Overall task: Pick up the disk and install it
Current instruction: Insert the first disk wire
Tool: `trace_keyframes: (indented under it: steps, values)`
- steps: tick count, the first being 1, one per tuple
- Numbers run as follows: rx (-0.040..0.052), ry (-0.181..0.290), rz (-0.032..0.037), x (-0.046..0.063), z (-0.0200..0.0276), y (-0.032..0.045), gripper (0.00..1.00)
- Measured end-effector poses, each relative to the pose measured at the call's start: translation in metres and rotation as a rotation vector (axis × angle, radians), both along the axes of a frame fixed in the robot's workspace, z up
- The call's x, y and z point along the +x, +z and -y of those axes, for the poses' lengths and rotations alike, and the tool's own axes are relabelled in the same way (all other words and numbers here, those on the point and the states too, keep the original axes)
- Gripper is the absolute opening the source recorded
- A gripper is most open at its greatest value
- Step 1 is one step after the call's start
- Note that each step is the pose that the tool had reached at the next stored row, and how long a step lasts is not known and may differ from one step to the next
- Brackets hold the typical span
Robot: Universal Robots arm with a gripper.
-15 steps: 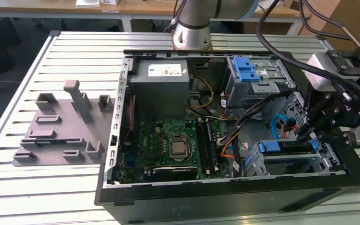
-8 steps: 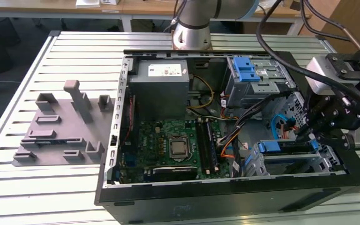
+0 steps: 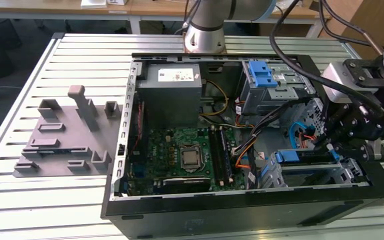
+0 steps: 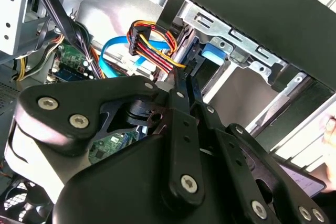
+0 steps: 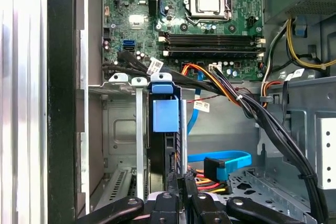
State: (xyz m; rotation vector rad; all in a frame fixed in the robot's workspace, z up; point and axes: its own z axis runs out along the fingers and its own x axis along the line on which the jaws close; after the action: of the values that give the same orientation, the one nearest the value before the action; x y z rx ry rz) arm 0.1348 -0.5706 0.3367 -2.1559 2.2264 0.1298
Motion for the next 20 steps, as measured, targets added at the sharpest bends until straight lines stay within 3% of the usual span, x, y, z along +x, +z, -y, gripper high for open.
trace_keyframes:
  steps: [12, 20]
  values:
    - [0.0001, -0.004, -0.0002, -0.0007, 0.0004, -0.003, 0.16]
    - [0.0022, -0.008, -0.0004, -0.0005, 0.001, -0.0002, 0.16]
